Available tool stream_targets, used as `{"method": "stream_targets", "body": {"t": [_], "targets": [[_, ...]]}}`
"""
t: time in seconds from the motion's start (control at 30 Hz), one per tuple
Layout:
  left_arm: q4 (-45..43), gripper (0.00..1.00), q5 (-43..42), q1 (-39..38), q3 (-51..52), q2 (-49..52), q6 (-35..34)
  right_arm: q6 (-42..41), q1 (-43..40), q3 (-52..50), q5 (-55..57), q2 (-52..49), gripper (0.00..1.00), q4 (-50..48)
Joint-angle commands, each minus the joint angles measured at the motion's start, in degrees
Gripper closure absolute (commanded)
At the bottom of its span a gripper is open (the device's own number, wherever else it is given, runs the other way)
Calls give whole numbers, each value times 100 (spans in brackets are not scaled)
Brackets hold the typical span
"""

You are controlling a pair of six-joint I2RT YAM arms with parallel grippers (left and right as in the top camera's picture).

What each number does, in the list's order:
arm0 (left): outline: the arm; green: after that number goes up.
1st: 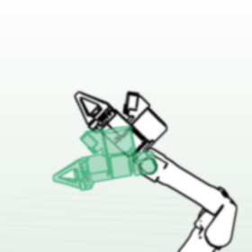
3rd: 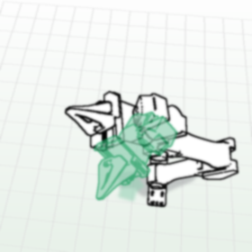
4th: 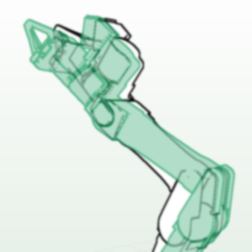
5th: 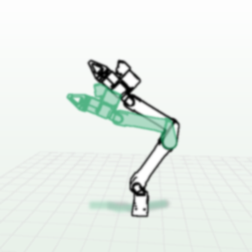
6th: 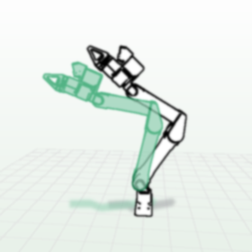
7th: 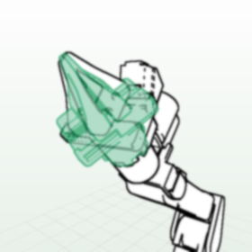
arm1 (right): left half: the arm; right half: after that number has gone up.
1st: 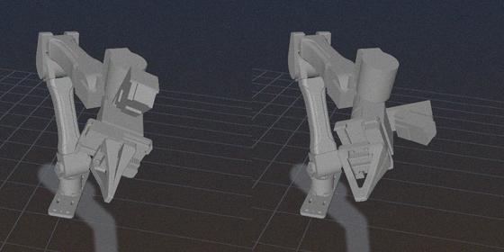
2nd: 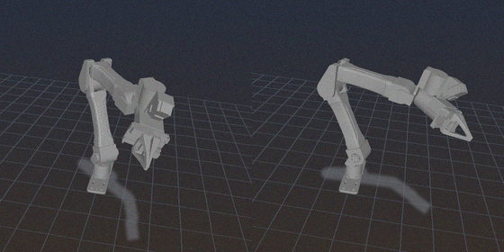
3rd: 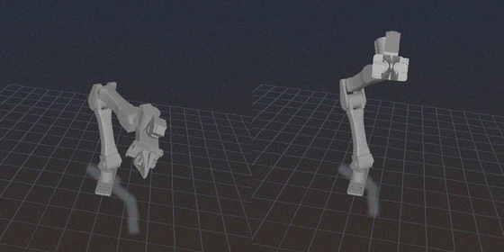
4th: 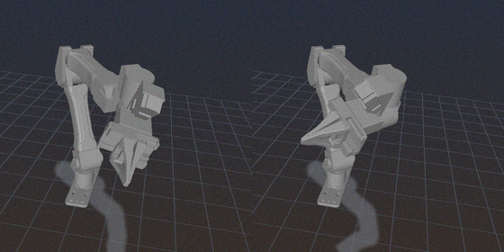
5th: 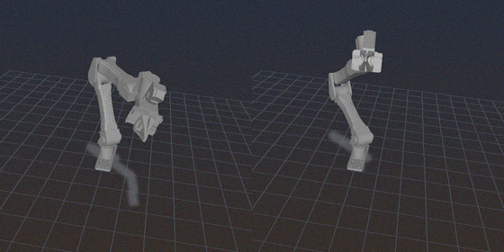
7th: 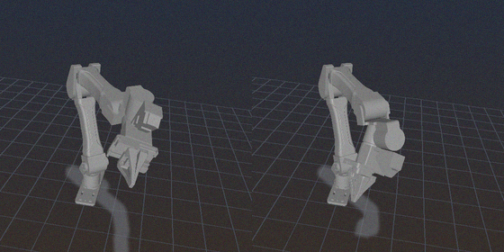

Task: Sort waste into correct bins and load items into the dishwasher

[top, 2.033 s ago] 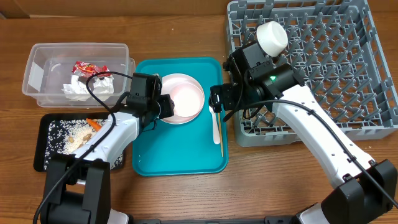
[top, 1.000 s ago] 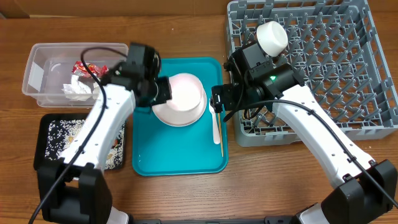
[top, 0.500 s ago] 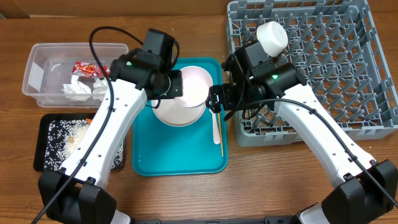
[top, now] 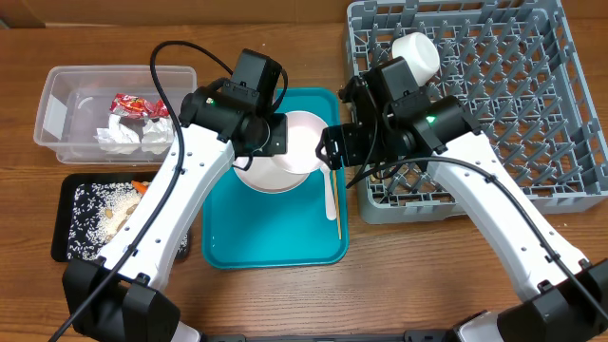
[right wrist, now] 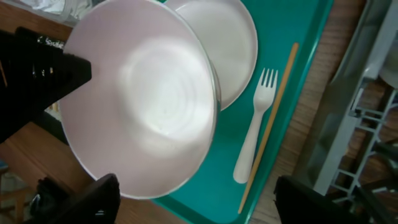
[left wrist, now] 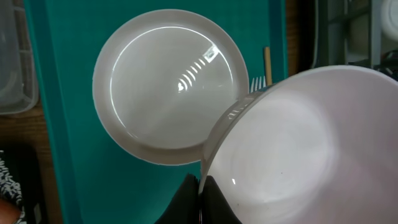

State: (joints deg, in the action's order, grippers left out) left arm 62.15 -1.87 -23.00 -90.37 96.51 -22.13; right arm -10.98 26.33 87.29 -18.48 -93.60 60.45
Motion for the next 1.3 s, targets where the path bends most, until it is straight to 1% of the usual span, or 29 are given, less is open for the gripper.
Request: {"method": "stream_targets", "body": {"t": [0.0,0.07,0.23,0.33,0.4,0.5,0.53,0.6,0.67,0.83,0.9,1.13,1.17,1.2,1.27], "targets": [[-9,96,-605,-46,-11,-50,24,33,17,155,203,55,19,-66],[2,96,-723,-72,-11,-50,24,31,17,155,330,9,20,-76],[0,96,-737,-278,-11,-50,-61,31,15,155,726,-39,25,-81],[-46,96,-647,-459,-11,-50,-59,31,15,155,734,-39,37,-72],[-70,96,-649,-533,-11,-50,-61,31,15,155,734,-39,47,-37],[-96,96,-654,-568,-11,-50,-66,33,15,155,743,-39,56,35],[-105,96,-651,-568,-11,-50,-81,33,15,155,767,-39,58,55],[-118,96,-658,-570,-11,-50,-188,33,15,155,907,-39,58,87],[-164,96,-680,-579,-11,-50,-236,31,15,155,1080,-39,61,116],[-278,96,-675,-616,-11,-50,-236,28,-133,155,1204,-39,90,190],[-302,96,-675,-629,-11,-50,-234,0,-223,155,1204,-39,96,223],[-417,96,-881,-629,-11,-50,-236,-120,-516,155,1200,-39,96,291],[-448,94,-968,-632,-11,-50,-234,-120,-525,155,1202,-39,96,293],[-487,91,-1036,-632,-11,-50,-234,-120,-531,155,1202,-39,96,291],[-570,74,-1187,-632,-11,-50,-234,-120,-546,155,1204,-39,96,289]]}}
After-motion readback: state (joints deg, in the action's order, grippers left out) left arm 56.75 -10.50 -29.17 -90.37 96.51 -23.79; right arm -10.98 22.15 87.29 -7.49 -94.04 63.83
